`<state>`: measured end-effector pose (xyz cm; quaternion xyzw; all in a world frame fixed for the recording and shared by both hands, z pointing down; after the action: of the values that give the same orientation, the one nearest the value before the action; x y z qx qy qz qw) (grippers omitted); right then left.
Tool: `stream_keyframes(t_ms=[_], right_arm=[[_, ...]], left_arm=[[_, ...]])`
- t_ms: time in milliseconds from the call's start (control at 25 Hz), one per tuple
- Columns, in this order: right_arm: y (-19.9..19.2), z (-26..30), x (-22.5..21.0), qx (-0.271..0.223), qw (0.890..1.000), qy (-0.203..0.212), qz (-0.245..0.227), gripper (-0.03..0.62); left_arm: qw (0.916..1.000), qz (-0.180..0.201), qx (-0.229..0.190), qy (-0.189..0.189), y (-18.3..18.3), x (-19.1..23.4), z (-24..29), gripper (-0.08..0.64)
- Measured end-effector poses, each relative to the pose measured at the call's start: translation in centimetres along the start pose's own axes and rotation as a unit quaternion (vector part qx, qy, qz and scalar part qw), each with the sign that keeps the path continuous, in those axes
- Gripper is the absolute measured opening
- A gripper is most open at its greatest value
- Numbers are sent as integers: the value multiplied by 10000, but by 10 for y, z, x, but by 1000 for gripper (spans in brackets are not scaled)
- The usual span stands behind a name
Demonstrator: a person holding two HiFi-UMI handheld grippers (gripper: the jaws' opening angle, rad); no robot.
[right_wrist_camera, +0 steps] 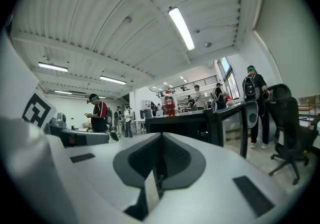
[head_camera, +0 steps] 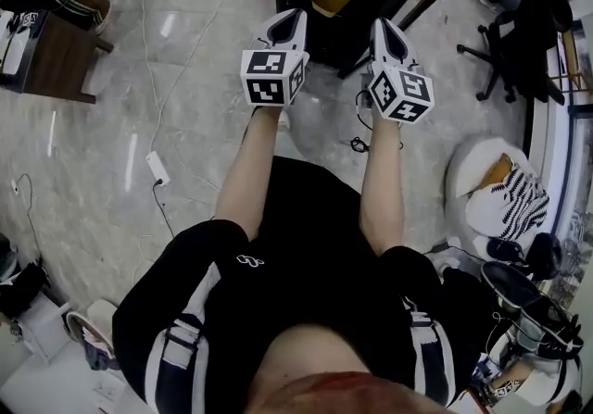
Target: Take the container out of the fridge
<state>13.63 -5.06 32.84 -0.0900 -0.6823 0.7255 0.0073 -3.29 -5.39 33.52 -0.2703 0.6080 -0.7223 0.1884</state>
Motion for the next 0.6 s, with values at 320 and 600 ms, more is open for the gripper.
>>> stream_keyframes(t_ms=[320, 600], right_arm=[[-11, 132, 11, 215, 9997, -77, 104, 14], [-33, 187, 0, 555, 9980, -273, 97, 14]], left_arm=[[9983, -4, 555, -197, 1, 98, 98, 18], [9944, -278, 932, -409, -23, 135, 154, 18]])
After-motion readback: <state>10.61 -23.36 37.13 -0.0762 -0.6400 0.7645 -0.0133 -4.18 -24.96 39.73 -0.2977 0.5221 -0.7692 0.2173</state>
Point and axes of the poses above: the fingertips, and each gripper's own axes: z forward along the fingers, x to its left, y out of its top, the point moved 2 cm from there along -z, backward along the fingers, and after that the axes turned 12 degrees about -y, right-handed, at the moved point
